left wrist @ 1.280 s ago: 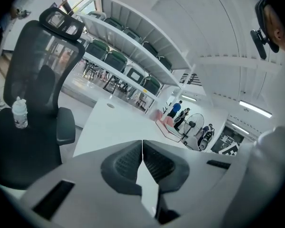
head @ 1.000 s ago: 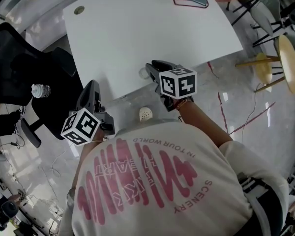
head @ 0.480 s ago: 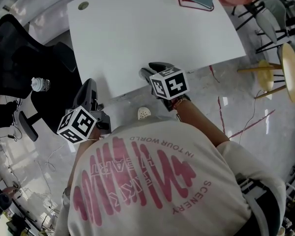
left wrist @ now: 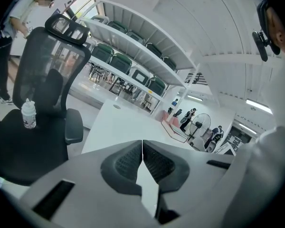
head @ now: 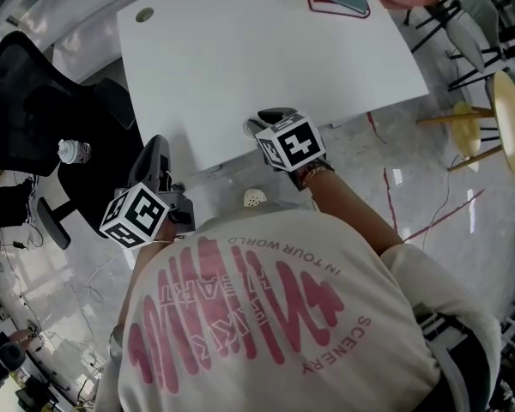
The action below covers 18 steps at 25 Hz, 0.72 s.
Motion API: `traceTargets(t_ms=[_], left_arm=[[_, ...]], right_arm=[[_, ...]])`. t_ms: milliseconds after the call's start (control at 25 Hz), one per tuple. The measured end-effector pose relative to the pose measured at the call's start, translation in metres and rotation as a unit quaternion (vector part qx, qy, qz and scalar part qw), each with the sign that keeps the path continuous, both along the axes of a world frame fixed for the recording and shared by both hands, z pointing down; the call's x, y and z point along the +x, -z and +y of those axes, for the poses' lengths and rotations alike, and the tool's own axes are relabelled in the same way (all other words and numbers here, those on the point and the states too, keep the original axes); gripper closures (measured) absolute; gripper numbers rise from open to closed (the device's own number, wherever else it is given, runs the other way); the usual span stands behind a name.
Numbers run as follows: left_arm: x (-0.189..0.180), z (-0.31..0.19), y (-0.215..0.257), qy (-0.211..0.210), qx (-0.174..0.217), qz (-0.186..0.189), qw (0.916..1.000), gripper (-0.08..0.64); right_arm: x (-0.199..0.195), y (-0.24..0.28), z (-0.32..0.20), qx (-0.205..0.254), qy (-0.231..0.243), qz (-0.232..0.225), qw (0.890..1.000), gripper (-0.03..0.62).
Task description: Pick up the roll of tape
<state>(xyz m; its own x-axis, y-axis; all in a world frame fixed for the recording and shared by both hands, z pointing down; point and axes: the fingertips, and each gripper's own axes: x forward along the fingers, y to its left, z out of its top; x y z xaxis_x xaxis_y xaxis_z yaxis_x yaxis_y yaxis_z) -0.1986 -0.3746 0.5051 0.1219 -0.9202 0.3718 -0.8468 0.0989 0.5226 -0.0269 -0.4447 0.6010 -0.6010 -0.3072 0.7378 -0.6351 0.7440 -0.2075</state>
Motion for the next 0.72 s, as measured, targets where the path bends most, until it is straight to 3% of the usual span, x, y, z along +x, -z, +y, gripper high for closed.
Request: traceTargets(t_ms=[720], left_arm=[[0.009, -0.004, 0.011, -0.010, 0.015, -0.012, 0.9998, 0.535]], right_arm=[[0.012, 0.001, 0.011, -0.014, 0.004, 0.003, 1.000, 0.522]])
